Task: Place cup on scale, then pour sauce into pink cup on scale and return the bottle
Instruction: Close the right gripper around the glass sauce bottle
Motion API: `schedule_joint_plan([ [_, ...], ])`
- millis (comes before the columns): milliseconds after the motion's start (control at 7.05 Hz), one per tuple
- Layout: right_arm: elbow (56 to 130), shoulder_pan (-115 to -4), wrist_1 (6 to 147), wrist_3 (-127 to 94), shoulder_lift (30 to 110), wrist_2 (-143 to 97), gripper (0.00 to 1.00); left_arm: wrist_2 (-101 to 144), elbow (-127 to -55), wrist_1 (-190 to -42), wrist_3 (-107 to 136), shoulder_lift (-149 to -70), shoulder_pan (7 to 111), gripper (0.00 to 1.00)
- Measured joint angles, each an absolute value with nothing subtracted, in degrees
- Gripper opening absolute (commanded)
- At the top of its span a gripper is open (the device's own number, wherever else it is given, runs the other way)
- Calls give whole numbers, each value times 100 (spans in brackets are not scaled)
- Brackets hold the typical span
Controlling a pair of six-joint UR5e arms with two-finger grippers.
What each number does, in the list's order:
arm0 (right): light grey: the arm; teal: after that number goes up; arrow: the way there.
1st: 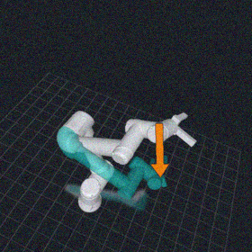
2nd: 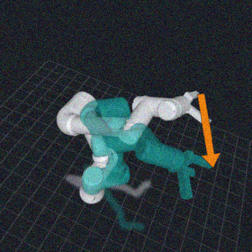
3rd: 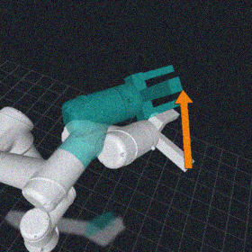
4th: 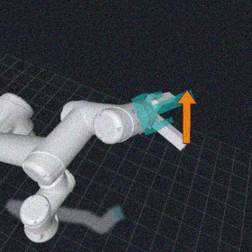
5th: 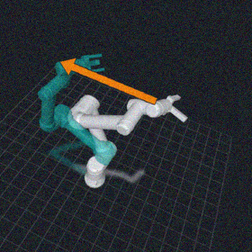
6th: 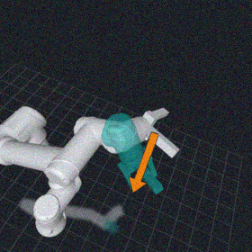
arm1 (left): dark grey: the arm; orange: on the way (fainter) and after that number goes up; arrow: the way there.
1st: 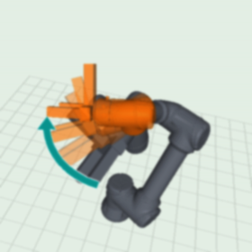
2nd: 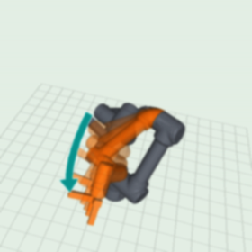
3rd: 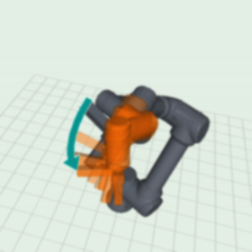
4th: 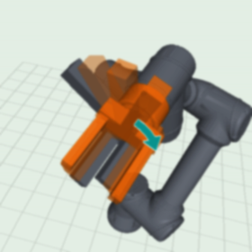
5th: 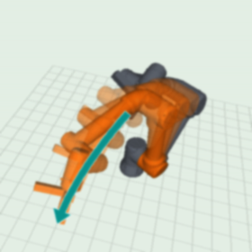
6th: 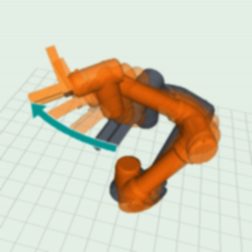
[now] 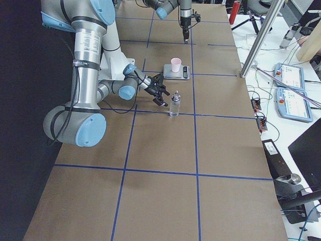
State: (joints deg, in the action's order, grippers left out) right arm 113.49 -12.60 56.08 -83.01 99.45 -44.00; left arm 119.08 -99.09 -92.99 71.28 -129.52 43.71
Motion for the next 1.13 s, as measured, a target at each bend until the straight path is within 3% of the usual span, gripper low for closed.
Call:
schedule_joint_plan([
  [1134,10974,-1236,5530,-8031,9764,-4186,100,11901,-9887,-9288,7110,-12946,4368,59],
])
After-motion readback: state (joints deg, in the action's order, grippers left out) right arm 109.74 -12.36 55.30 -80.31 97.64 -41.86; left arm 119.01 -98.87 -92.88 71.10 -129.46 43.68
